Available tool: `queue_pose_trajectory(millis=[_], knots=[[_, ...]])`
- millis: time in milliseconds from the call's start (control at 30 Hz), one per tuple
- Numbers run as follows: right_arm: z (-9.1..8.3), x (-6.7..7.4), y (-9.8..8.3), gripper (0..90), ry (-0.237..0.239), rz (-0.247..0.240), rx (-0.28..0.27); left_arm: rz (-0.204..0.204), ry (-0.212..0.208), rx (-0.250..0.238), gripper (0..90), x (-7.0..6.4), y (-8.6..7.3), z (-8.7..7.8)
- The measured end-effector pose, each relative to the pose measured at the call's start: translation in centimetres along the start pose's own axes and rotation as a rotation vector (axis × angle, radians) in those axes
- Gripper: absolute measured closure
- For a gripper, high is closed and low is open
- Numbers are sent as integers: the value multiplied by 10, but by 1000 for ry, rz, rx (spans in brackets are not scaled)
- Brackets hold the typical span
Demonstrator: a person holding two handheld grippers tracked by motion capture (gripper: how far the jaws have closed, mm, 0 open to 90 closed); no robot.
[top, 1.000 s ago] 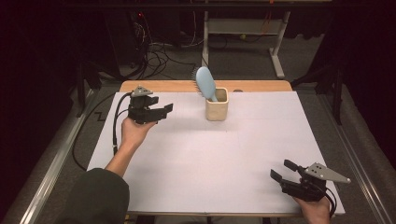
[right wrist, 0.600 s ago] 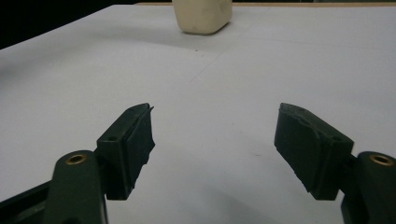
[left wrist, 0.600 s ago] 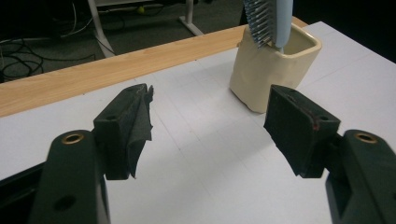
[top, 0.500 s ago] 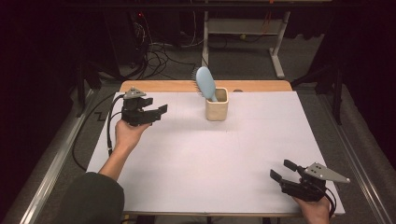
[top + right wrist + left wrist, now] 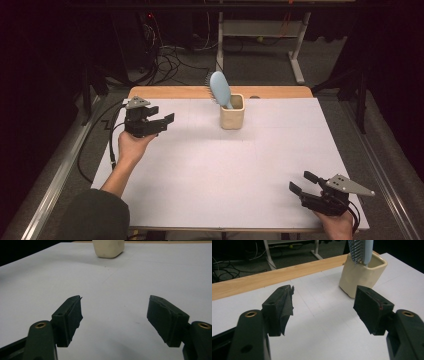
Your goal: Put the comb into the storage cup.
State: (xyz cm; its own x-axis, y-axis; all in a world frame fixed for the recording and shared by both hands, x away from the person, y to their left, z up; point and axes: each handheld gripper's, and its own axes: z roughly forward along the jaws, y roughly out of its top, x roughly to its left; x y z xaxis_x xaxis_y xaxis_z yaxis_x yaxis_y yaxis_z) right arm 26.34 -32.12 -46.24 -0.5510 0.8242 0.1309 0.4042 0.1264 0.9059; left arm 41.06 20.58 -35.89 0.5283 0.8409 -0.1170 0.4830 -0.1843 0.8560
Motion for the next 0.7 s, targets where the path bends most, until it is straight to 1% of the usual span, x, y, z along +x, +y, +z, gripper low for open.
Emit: queue_pose_trajectory(millis=[500, 700], knots=[[0, 0, 0, 288, 1, -2, -1, -9, 8, -7, 318, 3, -6, -10], [0, 0, 0, 288, 0, 0, -1, 1, 11, -6, 318, 4, -7, -14]])
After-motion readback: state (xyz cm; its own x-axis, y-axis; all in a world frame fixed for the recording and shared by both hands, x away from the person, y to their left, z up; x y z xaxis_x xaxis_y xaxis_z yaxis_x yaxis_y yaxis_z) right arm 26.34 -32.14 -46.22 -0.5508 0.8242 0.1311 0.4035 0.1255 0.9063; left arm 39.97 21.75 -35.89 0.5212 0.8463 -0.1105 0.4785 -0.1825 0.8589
